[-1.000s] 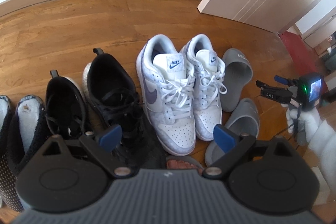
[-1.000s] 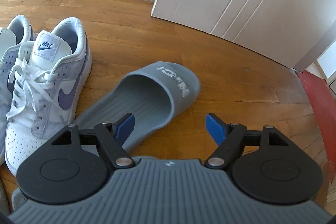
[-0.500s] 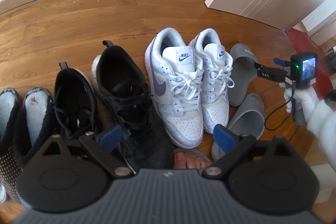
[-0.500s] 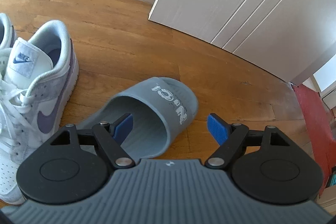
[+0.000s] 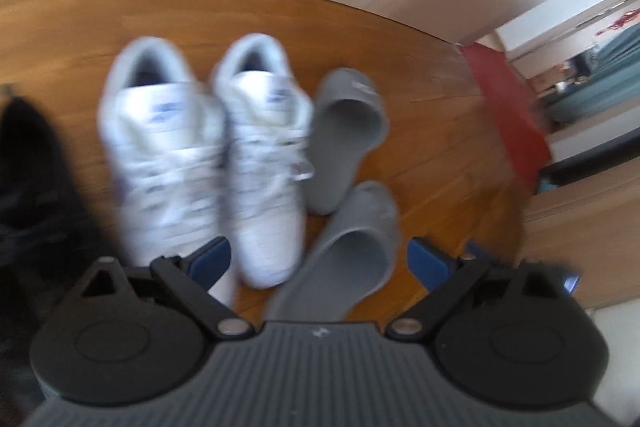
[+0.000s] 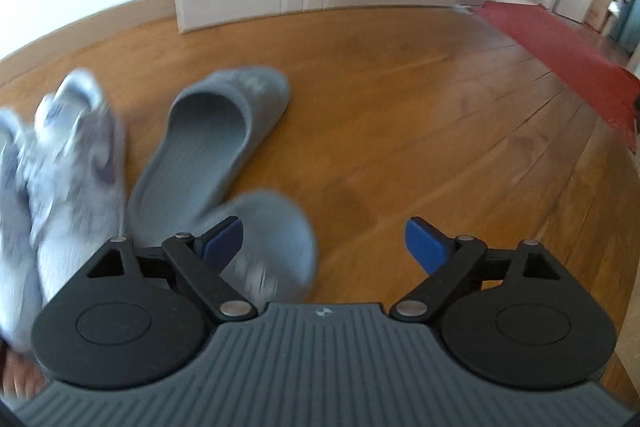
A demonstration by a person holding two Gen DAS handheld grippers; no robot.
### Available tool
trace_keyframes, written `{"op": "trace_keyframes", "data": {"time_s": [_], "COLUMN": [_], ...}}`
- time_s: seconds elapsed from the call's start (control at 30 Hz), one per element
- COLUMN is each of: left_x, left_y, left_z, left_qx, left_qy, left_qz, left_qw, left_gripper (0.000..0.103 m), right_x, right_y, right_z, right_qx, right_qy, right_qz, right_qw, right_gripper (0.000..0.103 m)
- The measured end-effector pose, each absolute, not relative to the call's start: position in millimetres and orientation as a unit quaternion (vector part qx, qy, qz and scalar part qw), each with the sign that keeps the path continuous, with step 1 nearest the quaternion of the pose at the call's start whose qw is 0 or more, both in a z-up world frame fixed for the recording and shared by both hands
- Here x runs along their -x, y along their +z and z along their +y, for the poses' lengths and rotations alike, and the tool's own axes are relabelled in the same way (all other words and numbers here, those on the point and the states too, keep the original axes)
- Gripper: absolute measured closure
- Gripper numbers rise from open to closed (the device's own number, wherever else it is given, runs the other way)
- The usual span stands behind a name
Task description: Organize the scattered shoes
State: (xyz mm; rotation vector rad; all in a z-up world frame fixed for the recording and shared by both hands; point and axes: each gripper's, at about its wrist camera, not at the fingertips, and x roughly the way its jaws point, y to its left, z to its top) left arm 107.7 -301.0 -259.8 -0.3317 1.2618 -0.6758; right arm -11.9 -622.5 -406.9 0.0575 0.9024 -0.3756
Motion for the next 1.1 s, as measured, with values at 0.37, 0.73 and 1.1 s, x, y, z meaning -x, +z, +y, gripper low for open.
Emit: {"op": "trace_keyframes", "data": {"time_s": [0.37,0.73,1.1], "left_x": [-207,-262,-268], "left_y": [-348,-438,-382], "left_z": [-395,-484,-588], "left_qx": [0.367,0.392,0.032], "left_qy": [-0.274,-0.212,-0.437], "left_qz": [0.594,0.641,0.601], "left_qw": [0.661,0.625,0.668], "left_gripper": [0.008,0.076,0.024], "right_x": [11,-10,-17], "right_y": [-414,-422,-430], "right_z": [-607,-623,-623], "right_qx": [-0.07,-0.116,-0.06], "right_qy": [-0.166,-0.149,-0.099], "right_qz": [0.428,0.419,0.433], "right_qw": [0.886,0.888,0.894], "right_gripper": [0.013,0.013,0.012]}}
